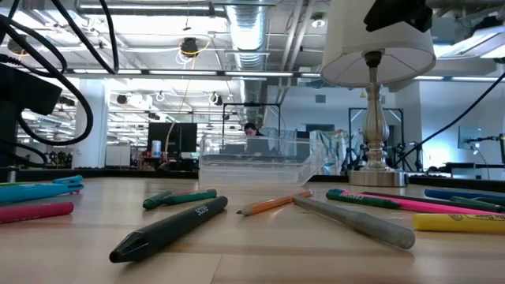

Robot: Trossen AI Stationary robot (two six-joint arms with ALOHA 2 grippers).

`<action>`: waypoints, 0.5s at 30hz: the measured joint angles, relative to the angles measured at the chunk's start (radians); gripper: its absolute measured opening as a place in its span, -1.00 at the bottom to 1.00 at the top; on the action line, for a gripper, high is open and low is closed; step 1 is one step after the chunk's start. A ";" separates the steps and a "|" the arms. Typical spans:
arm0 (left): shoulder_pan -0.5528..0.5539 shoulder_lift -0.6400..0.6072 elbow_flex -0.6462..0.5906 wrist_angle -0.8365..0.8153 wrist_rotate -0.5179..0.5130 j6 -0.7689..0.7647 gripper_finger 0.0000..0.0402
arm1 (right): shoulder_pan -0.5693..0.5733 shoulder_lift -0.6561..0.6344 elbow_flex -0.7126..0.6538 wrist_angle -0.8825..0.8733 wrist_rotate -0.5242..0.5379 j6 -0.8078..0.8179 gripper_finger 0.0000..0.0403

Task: Pick & place school supplies into a supply box
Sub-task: Put the green ballpen into the transparent supply box

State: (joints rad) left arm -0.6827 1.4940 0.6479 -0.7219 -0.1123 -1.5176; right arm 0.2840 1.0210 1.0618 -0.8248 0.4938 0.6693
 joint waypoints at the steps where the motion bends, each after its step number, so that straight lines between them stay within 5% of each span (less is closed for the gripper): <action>1: 0.000 0.000 0.000 0.000 0.000 0.019 -0.91 | 0.000 0.000 0.000 0.000 0.000 0.000 -0.69; 7: 0.000 0.000 0.000 -0.002 -0.001 0.126 -0.79 | 0.000 0.000 0.000 0.000 0.001 0.001 -0.69; 15: 0.000 0.000 0.000 -0.016 -0.008 0.032 -0.85 | 0.001 0.000 0.000 0.000 0.001 0.003 -0.69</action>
State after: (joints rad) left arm -0.6827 1.4940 0.6483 -0.7376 -0.1206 -1.4853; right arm 0.2848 1.0210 1.0618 -0.8249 0.4950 0.6724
